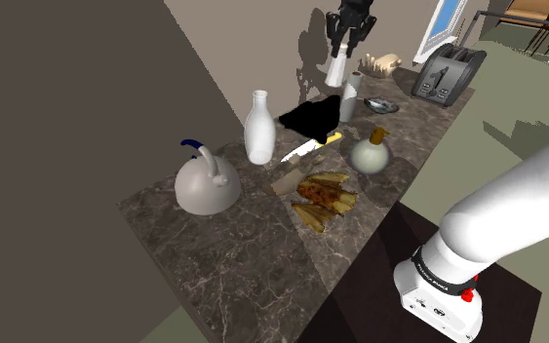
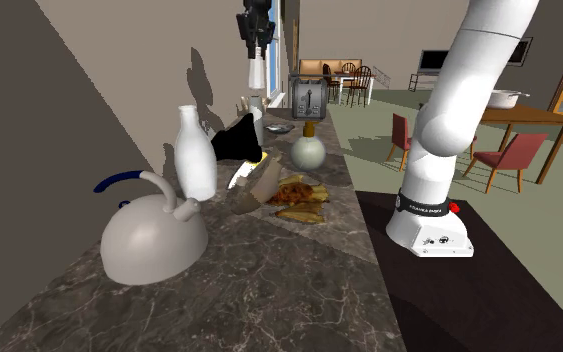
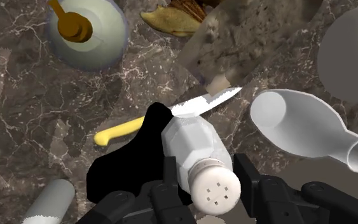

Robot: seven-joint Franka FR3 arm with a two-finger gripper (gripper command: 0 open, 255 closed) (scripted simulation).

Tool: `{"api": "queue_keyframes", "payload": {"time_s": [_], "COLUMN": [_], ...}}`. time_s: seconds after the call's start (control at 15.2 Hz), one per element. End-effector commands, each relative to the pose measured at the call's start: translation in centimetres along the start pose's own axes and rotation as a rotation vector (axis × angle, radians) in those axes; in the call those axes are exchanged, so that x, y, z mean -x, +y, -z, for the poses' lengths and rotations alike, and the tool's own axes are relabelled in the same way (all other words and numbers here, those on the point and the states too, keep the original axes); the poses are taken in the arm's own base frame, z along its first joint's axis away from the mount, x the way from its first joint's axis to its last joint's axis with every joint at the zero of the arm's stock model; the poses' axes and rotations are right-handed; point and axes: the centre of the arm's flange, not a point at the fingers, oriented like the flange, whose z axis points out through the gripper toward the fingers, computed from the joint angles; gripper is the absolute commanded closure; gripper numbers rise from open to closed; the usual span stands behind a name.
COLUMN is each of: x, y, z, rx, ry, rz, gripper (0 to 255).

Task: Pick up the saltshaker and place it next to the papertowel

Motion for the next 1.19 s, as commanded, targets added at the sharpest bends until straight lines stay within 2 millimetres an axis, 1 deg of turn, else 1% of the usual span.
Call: {"api": "queue_keyframes", "payload": {"time_s": [0.0,1.12], "x": [-1.1,-11.9], "y": [2.4,22.1], "z": [0.2,1.6], "rx": [0.0,0.0], "ry": [0.0,0.0], "rz": [0.001,0.001], "gripper": [255,255]}}
